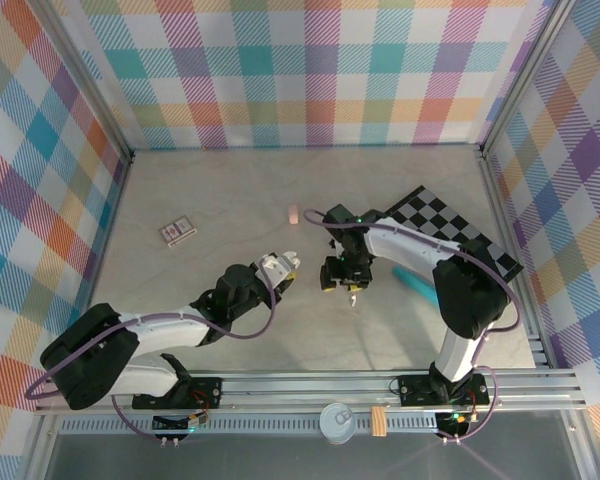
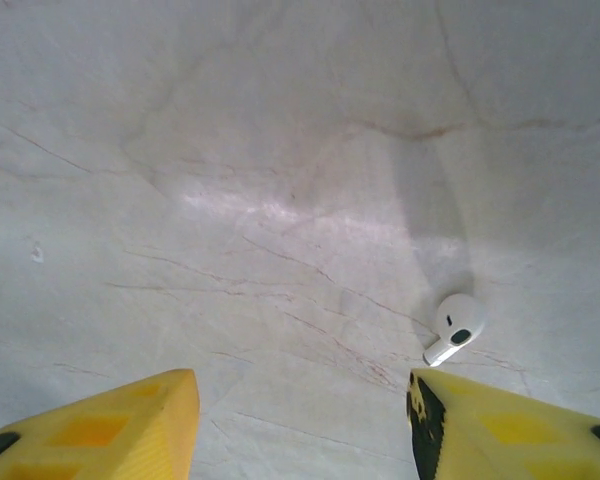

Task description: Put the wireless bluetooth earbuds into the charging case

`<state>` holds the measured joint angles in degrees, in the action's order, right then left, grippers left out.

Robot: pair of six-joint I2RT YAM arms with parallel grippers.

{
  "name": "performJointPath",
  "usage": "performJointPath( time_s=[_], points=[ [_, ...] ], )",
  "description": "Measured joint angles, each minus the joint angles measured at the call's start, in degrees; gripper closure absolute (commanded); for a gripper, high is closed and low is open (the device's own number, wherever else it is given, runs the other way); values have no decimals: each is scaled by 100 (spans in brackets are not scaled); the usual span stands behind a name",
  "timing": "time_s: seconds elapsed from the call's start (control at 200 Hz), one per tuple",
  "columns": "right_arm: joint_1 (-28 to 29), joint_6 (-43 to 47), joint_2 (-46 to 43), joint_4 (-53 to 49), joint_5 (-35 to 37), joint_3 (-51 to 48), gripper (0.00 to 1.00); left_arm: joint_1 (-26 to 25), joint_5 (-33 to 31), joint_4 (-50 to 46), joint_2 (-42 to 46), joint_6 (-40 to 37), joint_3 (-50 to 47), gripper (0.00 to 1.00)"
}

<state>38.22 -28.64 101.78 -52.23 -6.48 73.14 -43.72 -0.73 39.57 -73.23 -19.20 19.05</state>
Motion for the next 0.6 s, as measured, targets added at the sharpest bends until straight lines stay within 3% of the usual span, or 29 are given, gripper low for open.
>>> performJointPath(
  time_s=[0.14,0.36,0.6],
  points=[
    [-92,105,455,-551,74,479,43,0,186,-33,186,-105,-133,93],
    [-339,236,1373,-1366,72,1069,51,0,527,-20,214,-249,-133,93],
    [-529,361,1679,-1814,7,1283,59,0,734,83,55,-295,-133,93]
  ],
)
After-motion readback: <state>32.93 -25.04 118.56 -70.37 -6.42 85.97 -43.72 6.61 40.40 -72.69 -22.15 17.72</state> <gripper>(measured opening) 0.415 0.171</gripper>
